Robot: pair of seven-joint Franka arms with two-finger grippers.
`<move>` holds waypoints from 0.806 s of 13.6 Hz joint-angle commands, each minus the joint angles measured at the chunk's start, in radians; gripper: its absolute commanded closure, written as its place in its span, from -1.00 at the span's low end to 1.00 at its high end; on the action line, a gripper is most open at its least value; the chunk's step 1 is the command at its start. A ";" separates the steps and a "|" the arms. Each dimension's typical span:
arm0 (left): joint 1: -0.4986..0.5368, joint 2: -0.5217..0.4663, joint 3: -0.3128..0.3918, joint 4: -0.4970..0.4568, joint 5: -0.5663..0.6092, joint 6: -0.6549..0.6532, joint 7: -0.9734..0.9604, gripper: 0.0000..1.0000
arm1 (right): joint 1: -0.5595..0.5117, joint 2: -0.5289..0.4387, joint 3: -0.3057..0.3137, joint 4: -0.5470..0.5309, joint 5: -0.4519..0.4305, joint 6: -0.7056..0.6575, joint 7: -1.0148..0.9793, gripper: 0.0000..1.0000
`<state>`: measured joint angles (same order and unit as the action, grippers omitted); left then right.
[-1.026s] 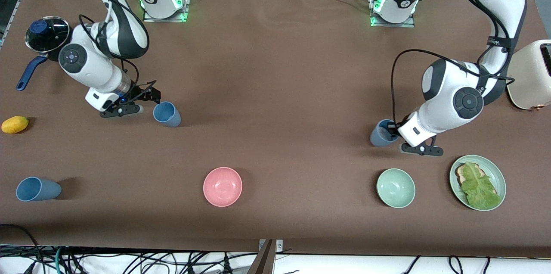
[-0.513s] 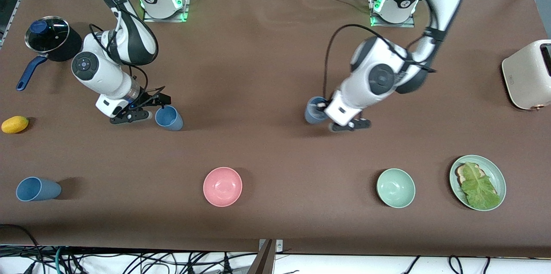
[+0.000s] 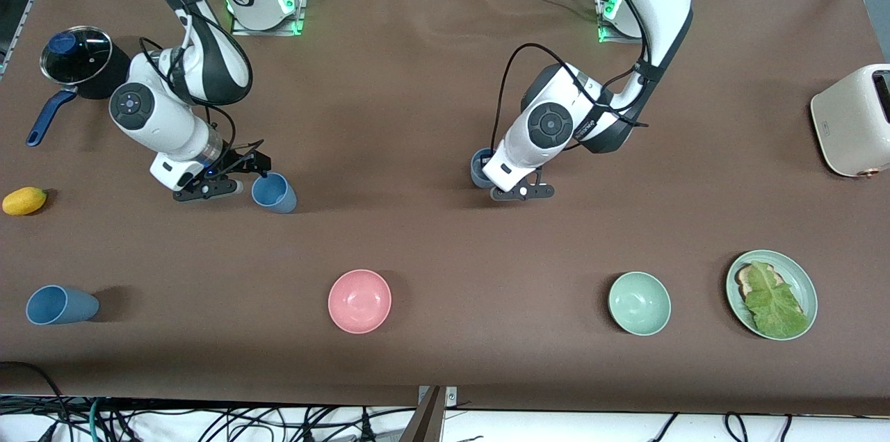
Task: Stack blue cups with both arms
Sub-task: 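Carry the tissue cup to the table middle and set it down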
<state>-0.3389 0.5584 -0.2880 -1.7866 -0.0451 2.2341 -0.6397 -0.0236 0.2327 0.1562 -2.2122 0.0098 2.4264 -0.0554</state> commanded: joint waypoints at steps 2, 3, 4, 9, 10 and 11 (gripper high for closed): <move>0.000 -0.001 -0.002 0.029 0.027 -0.005 0.002 -1.00 | -0.001 -0.007 0.002 0.066 0.002 -0.105 0.011 -0.98; 0.009 -0.015 -0.008 0.030 0.027 -0.013 0.006 -1.00 | 0.001 0.000 0.002 0.074 0.002 -0.107 0.011 -0.98; 0.012 -0.046 -0.008 0.029 0.027 -0.033 0.009 -1.00 | 0.001 0.016 0.002 0.081 0.002 -0.106 0.012 -0.98; 0.095 -0.173 0.001 0.209 0.028 -0.435 0.114 -1.00 | -0.006 0.120 0.002 0.178 0.004 -0.099 0.014 -0.87; 0.119 -0.181 0.006 0.261 0.030 -0.526 0.183 -1.00 | -0.004 0.123 0.002 0.180 0.007 -0.101 0.015 -0.71; 0.167 -0.195 0.004 0.306 0.045 -0.597 0.243 -1.00 | -0.002 0.129 0.002 0.180 0.009 -0.101 0.034 -0.53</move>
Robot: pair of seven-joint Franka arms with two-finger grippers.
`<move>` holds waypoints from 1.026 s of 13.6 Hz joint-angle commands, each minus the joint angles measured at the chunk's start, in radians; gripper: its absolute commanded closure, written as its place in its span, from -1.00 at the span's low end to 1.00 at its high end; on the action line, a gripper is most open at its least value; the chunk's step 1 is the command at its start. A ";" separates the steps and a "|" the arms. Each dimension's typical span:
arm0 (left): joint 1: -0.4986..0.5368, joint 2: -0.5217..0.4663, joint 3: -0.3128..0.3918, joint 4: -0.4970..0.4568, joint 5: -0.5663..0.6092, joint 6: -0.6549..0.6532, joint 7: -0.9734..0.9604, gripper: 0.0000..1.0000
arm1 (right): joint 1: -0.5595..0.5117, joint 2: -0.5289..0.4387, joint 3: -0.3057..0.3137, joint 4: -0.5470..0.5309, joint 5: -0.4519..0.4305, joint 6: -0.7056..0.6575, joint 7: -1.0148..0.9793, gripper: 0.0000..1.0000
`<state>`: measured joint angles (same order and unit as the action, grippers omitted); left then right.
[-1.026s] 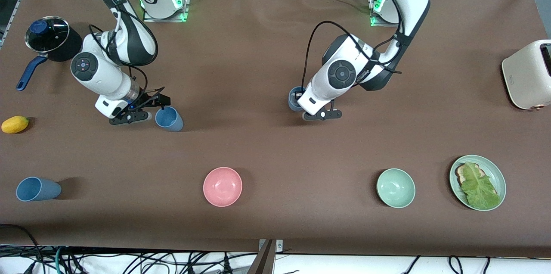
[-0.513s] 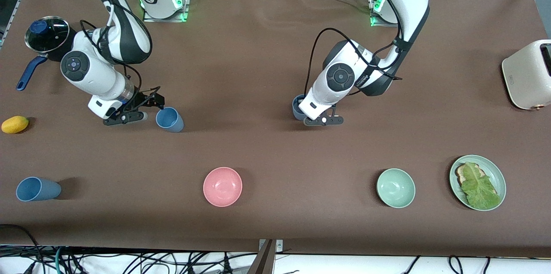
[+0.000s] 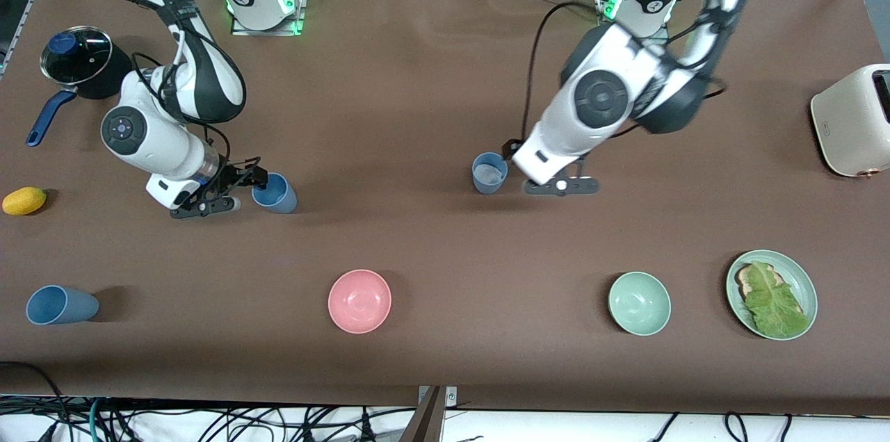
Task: Stack blue cups with both arms
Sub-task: 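Open the left gripper and withdraw while the right gripper grasps the cup, then lift the blue cup with the right gripper over the tissue cup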
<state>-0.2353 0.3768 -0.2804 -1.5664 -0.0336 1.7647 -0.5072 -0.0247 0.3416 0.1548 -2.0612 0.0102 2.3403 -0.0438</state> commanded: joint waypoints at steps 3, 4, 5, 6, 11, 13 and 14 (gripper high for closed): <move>0.201 -0.116 -0.005 0.120 0.044 -0.235 0.315 -1.00 | 0.009 0.033 0.005 0.030 0.008 -0.021 0.096 0.28; 0.246 -0.149 -0.006 0.118 0.044 -0.260 0.369 -1.00 | 0.020 0.031 0.006 0.030 0.008 -0.022 0.116 0.75; 0.275 -0.179 -0.005 0.112 0.044 -0.284 0.393 -1.00 | 0.023 0.030 0.006 0.032 0.008 -0.022 0.128 1.00; 0.301 -0.200 -0.005 0.109 0.041 -0.306 0.424 -1.00 | 0.023 0.022 0.014 0.033 0.008 -0.024 0.134 1.00; 0.243 -0.445 0.133 -0.201 0.026 -0.109 0.548 -1.00 | 0.055 0.033 0.042 0.295 0.008 -0.336 0.140 1.00; 0.229 -0.490 0.150 -0.274 0.027 -0.067 0.569 -1.00 | 0.109 0.057 0.042 0.430 0.004 -0.444 0.197 1.00; 0.208 -0.483 0.162 -0.280 0.029 -0.068 0.569 -1.00 | 0.156 0.080 0.042 0.491 0.008 -0.485 0.255 1.00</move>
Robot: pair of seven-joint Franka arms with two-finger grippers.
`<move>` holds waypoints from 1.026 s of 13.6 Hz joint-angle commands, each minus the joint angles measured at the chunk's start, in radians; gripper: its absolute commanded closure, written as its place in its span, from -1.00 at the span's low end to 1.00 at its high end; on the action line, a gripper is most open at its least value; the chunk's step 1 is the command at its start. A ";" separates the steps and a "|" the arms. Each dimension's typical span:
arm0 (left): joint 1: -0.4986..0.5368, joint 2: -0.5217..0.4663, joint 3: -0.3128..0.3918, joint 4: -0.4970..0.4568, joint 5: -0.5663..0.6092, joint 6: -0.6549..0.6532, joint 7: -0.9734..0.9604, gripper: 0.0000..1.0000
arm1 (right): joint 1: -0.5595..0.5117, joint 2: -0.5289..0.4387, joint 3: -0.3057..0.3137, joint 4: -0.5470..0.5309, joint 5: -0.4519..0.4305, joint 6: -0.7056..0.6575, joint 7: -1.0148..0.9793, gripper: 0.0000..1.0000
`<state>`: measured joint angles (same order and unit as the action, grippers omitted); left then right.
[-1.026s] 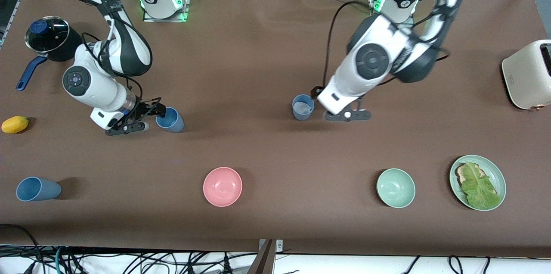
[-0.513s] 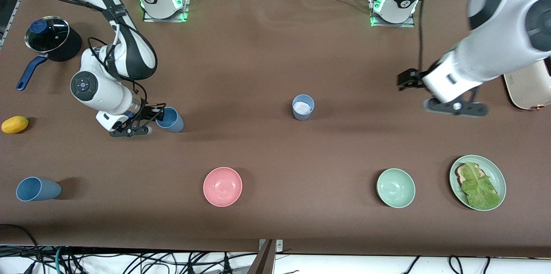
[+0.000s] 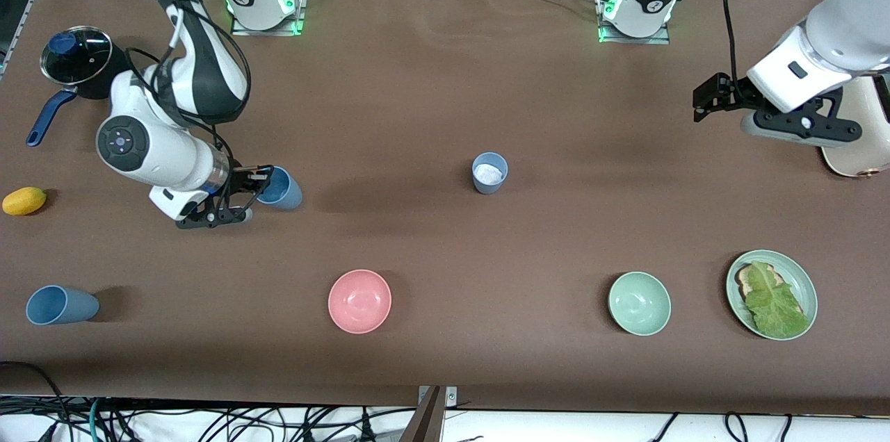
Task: Stack blue cups with both arms
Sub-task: 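Lift the blue cup with the right gripper over the tissue cup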
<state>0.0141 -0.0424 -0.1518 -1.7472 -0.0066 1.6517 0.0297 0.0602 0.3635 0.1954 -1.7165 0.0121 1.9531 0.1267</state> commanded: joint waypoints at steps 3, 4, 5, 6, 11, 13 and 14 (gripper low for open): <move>-0.042 -0.047 0.035 -0.092 0.007 0.040 0.033 -1.00 | 0.203 0.139 0.001 0.343 0.006 -0.192 0.317 1.00; -0.034 -0.030 0.032 -0.078 0.005 0.027 0.033 -1.00 | 0.240 0.158 0.001 0.386 0.009 -0.197 0.382 1.00; -0.034 -0.016 0.032 -0.059 0.005 0.016 0.033 -1.00 | 0.280 0.170 0.001 0.411 0.014 -0.194 0.457 1.00; -0.033 -0.010 0.032 -0.051 0.005 0.016 0.033 -1.00 | 0.337 0.176 0.001 0.429 0.025 -0.185 0.552 1.00; -0.023 -0.008 0.034 -0.051 0.005 0.016 0.035 -1.00 | 0.567 0.241 -0.001 0.460 0.026 0.018 0.947 1.00; -0.022 -0.008 0.034 -0.051 0.005 0.016 0.038 -1.00 | 0.592 0.267 -0.004 0.466 0.020 0.059 0.976 1.00; -0.022 -0.008 0.032 -0.049 0.005 0.014 0.038 -1.00 | 0.592 0.271 -0.004 0.466 0.020 0.075 0.978 1.00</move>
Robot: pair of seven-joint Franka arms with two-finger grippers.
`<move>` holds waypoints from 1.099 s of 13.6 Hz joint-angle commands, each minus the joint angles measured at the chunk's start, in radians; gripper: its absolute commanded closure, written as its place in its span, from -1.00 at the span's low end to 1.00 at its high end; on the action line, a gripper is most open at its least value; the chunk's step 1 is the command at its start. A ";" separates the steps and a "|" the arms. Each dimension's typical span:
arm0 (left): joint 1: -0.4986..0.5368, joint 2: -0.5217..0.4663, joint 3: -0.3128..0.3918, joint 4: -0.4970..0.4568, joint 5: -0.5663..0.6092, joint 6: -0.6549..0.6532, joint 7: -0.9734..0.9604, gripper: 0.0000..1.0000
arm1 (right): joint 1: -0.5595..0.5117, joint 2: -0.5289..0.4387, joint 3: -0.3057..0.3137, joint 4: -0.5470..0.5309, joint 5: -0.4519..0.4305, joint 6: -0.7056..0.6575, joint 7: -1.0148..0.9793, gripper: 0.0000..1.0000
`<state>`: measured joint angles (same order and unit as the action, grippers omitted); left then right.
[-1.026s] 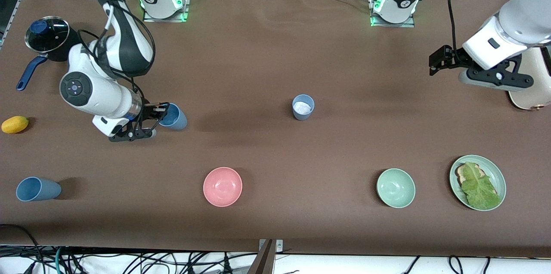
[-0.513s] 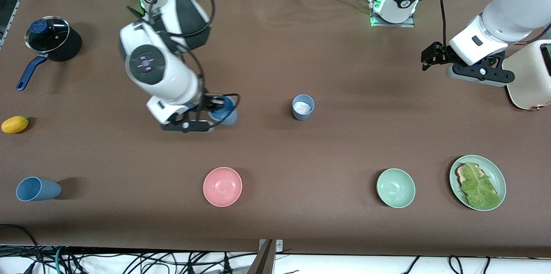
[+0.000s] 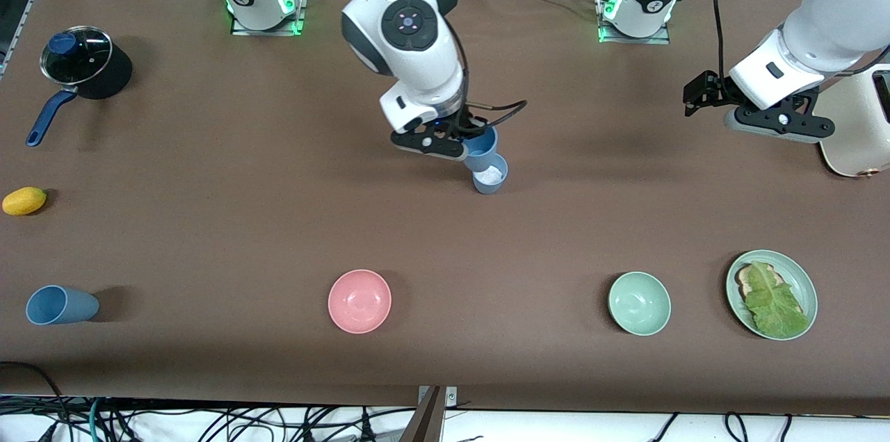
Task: Stack blue cups with both arms
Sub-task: 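Lift the blue cup with the right gripper over the tissue cup, then lower the blue cup into the tissue cup with the right gripper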
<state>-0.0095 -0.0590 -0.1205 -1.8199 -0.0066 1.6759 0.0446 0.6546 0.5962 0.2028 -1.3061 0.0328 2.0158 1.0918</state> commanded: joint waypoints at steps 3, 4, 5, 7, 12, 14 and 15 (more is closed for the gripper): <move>0.002 0.008 0.001 0.022 0.005 -0.008 0.023 -1.00 | 0.019 0.065 -0.013 0.056 -0.007 0.018 0.034 1.00; 0.002 0.008 0.001 0.022 0.005 -0.010 0.023 -1.00 | 0.031 0.077 -0.013 0.056 -0.025 0.030 0.054 1.00; 0.002 0.008 0.001 0.022 0.005 -0.010 0.023 -1.00 | 0.045 0.089 -0.013 0.056 -0.046 0.050 0.077 1.00; 0.003 0.008 0.001 0.022 0.005 -0.015 0.023 -1.00 | 0.057 0.106 -0.013 0.056 -0.060 0.066 0.103 1.00; 0.002 0.008 0.001 0.022 0.004 -0.016 0.023 -1.00 | 0.057 0.106 -0.013 0.056 -0.060 0.069 0.102 1.00; 0.002 0.008 0.001 0.022 0.003 -0.018 0.023 -1.00 | 0.057 0.103 -0.013 0.054 -0.063 0.064 0.099 1.00; 0.002 0.008 0.001 0.022 0.003 -0.018 0.023 -1.00 | 0.057 0.103 -0.013 0.054 -0.065 0.064 0.097 1.00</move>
<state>-0.0091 -0.0584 -0.1205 -1.8193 -0.0066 1.6752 0.0458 0.7068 0.6896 0.1907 -1.2852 -0.0114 2.1000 1.1760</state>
